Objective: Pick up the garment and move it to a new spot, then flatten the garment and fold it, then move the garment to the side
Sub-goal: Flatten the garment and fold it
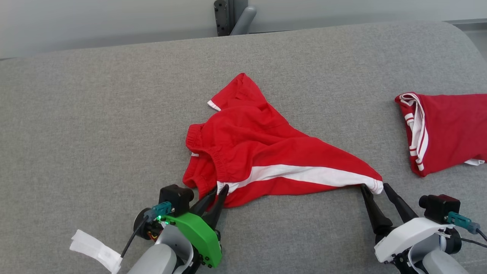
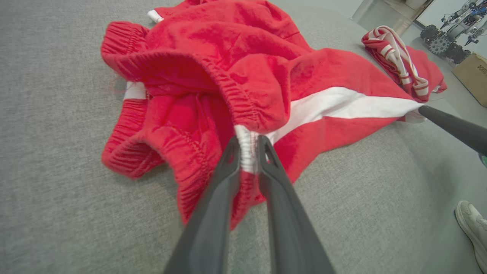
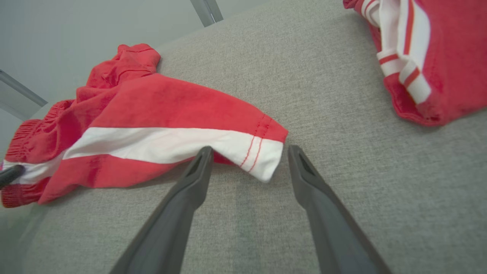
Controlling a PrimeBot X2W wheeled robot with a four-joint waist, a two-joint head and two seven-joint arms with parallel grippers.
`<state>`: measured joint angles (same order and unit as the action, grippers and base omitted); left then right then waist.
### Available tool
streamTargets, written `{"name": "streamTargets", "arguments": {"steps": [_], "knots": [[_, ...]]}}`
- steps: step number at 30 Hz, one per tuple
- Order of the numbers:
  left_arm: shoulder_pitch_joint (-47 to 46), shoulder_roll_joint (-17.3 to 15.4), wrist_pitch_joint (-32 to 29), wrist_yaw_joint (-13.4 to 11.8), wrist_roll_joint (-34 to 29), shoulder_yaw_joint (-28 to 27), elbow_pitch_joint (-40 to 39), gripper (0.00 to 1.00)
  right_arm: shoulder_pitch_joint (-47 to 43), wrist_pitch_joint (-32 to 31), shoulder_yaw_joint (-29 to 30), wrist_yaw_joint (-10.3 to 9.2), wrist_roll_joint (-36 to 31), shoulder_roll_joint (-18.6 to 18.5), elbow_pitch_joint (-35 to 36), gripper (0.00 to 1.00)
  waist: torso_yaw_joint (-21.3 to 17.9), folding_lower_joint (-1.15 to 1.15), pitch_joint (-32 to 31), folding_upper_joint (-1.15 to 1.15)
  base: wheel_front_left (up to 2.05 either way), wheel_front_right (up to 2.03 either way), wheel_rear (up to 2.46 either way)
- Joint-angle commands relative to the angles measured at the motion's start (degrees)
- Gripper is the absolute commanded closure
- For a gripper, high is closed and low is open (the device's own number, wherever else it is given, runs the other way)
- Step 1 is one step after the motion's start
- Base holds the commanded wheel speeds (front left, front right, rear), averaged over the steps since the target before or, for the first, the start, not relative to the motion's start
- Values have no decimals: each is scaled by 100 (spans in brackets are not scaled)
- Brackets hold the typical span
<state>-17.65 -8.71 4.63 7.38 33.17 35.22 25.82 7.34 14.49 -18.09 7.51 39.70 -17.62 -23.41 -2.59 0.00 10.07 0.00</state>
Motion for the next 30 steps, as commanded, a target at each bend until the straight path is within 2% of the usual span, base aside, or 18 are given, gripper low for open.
{"name": "streamTargets", "arguments": {"steps": [1, 2, 4, 11, 14, 15, 18, 19, 20, 30], "knots": [[-104, -46, 39, 1, 43, -5, 38, 86, 66, 36, -35, -4, 69, -47, 33, 0, -6, 0, 5, 0, 0, 0, 0], [-117, -47, 54, 1, 47, -5, 68, 94, 72, 35, -49, -4, 86, -53, 40, 0, -9, 0, 8, 0, 0, 0, 0], [-136, -49, 75, 2, 54, 6, 128, 100, 79, 39, -76, -4, 116, -63, 58, 0, -12, 0, 8, 0, 0, 0, 0], [-222, -12, 159, 5, 93, 51, 316, 100, 93, 46, -185, -4, 224, -95, 77, 0, -1, 0, 6, 0, 0, 0, 0], [-245, 5, 200, 6, 115, 69, 382, 100, 104, 47, -229, -4, 273, -104, 57, 10, -3, 0, 5, 0, 0, 0, 0], [-257, 10, 211, 6, 121, 76, 409, 100, 113, 49, -239, -4, 293, -104, 42, 11, -3, 0, 6, 0, 0, 0, 0], [-285, 26, 245, 8, 128, 106, 487, 100, 137, 54, -272, -4, 322, -104, -10, 7, -4, 0, 8, 0, 0, 0, 0], [-299, 32, 248, 8, 133, 115, 502, 100, 140, 56, -282, -4, 335, -103, -28, 1, -2, 0, 10, 0, 0, 0, 0], [-311, 35, 259, 9, 129, 118, 515, 100, 139, 58, -288, -4, 347, -104, -46, 0, 0, 0, 11, 0, 0, 0, 0], [-370, 2, 317, 12, 154, 198, 582, 100, 187, 72, -279, -4, 379, -59, -186, 0, -8, 0, 47, 0, 0, 0, 0]]}}
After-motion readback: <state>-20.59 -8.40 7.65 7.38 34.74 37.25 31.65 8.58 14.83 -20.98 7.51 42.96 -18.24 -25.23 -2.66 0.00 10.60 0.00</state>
